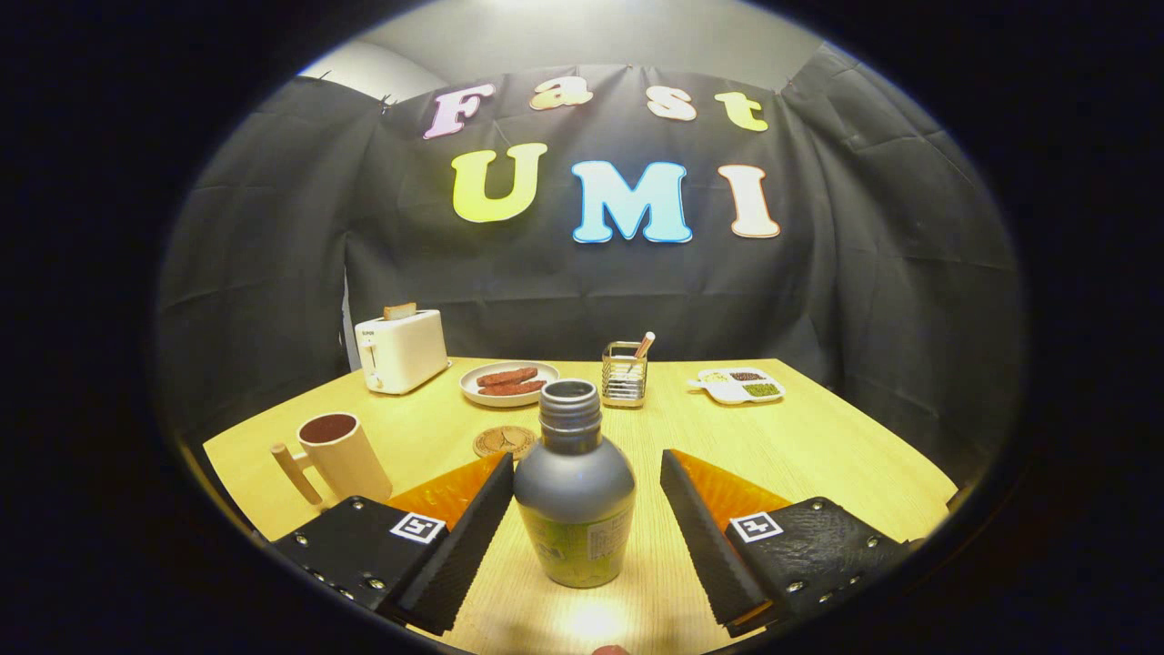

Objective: Take the bottle from table, then pour the juice into the cup, finally place the bottle on the coaster

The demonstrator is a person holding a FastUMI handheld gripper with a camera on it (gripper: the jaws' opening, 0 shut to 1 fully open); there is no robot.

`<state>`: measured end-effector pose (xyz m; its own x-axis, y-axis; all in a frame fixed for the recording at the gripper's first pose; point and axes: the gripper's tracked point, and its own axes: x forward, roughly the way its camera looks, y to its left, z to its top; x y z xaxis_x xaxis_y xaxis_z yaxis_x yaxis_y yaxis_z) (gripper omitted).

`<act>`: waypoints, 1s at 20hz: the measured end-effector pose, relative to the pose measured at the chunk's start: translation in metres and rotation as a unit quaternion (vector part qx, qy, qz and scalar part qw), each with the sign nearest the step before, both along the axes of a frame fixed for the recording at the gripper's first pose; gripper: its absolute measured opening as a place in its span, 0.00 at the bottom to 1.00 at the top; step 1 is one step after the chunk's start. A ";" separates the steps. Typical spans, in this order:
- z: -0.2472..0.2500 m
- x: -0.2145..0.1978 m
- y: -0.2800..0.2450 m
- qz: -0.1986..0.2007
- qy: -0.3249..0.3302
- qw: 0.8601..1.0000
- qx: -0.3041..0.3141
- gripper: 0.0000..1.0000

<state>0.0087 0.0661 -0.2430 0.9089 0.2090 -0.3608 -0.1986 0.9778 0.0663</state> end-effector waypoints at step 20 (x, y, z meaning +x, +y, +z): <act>-0.062 -0.003 0.011 0.008 0.063 0.998 -0.017 0.84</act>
